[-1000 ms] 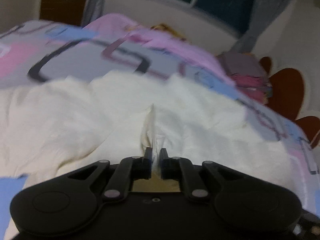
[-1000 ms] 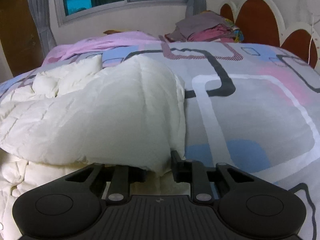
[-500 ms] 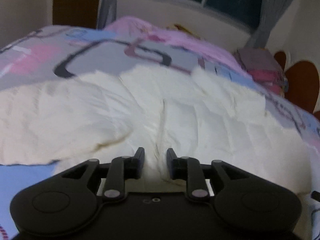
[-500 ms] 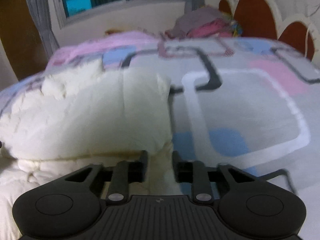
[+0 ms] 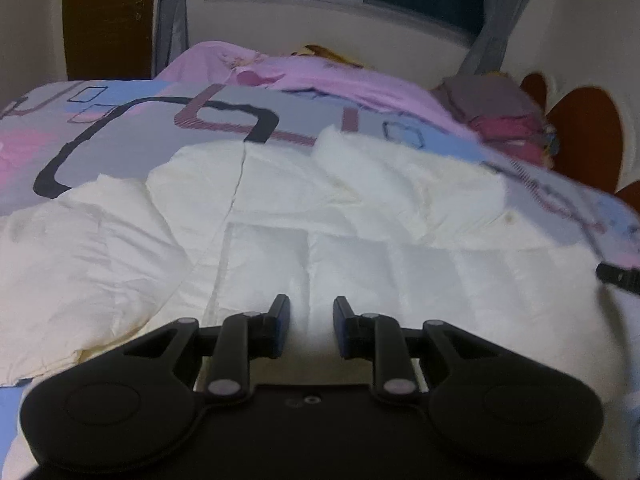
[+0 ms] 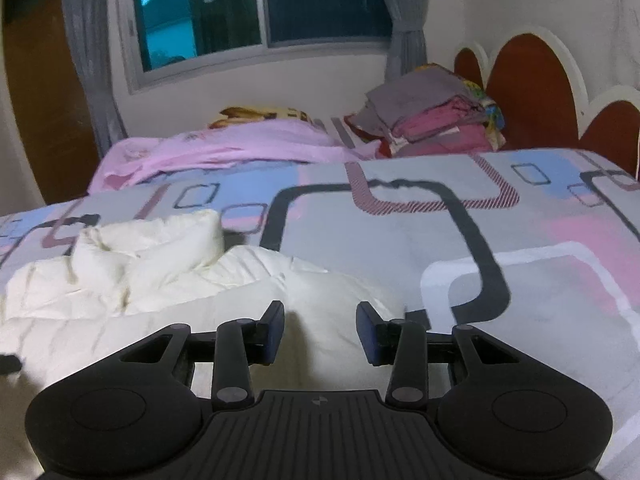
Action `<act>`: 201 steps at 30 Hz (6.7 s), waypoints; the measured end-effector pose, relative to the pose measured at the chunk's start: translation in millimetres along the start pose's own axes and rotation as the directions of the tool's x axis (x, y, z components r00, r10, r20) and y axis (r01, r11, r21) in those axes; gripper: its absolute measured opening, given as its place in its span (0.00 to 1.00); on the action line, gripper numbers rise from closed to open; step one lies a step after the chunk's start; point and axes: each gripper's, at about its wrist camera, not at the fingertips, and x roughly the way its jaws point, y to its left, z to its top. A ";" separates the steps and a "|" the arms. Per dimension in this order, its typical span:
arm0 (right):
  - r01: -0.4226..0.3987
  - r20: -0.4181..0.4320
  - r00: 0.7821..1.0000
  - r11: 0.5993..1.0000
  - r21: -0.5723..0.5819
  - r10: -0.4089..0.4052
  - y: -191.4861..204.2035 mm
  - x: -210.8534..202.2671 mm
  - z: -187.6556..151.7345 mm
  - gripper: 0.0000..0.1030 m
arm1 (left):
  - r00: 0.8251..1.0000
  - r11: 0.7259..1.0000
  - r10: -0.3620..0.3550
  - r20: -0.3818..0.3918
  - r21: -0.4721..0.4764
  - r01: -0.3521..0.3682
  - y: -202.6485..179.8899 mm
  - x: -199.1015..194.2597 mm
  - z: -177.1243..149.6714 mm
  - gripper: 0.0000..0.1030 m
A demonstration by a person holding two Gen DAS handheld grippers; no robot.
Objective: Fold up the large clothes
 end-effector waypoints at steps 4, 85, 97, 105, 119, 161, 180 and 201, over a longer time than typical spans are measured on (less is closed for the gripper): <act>0.015 -0.085 0.996 1.000 -0.027 -0.017 -5.3 35.5 -23.2 0.39 | 0.999 1.000 0.013 -0.047 -0.023 -0.014 9.4 16.2 -10.1 0.25; -0.273 -0.161 0.957 0.935 -0.227 0.240 294.1 -1.7 -86.3 0.40 | 0.957 0.716 0.258 0.134 -0.691 -0.096 392.2 -143.7 -84.1 0.10; -0.287 -0.099 0.957 0.943 -0.169 0.273 237.9 -36.8 -69.3 0.40 | 0.951 0.933 -0.044 0.307 -0.327 0.149 238.7 -142.6 3.6 0.10; -0.264 -0.074 0.964 0.956 -0.126 0.257 173.9 -51.3 -61.1 0.40 | 0.935 0.946 -0.281 0.215 -0.101 0.308 97.4 -88.7 17.7 0.10; -0.340 -0.056 0.940 0.939 -0.041 0.338 126.1 -60.4 -54.2 0.85 | 0.976 0.972 -0.217 0.030 0.093 0.213 17.1 -45.7 -24.9 0.59; -0.131 0.001 0.991 0.991 -0.015 0.131 58.4 -66.5 -32.8 0.13 | 0.980 0.981 0.166 0.114 0.084 -0.176 109.6 -50.6 -46.3 0.10; -0.076 -0.046 0.996 0.996 0.048 0.078 34.2 -53.9 -47.6 0.13 | 0.982 0.973 0.162 0.094 0.148 -0.175 91.8 -50.8 -53.9 0.35; -0.025 -0.112 0.994 0.999 -0.045 0.019 46.5 -30.9 -57.2 0.11 | 0.976 0.976 0.181 0.123 0.103 -0.194 101.2 -41.8 -38.3 0.16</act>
